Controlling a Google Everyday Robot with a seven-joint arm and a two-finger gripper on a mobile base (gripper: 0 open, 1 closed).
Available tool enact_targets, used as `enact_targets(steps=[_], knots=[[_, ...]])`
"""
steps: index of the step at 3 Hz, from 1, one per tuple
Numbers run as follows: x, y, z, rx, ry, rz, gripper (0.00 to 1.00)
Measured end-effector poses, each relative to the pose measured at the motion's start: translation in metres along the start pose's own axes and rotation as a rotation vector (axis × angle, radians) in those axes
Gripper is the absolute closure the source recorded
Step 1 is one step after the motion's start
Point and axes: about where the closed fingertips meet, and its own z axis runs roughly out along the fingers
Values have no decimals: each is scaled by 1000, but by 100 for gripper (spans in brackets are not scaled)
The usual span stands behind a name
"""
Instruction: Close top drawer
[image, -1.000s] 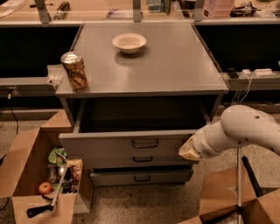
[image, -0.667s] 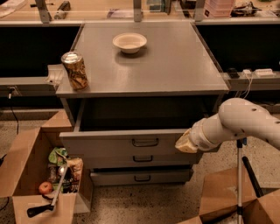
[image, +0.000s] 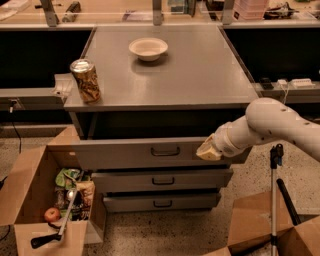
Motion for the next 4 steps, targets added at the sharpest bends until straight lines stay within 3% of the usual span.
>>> enact_targets(steps=[2,3,4], knots=[[-9,-29,9,-5,-2,-6,100],[-10,-23,0,-1,-16,-31,100],[1,22,-25,-9,-24,-85,100]])
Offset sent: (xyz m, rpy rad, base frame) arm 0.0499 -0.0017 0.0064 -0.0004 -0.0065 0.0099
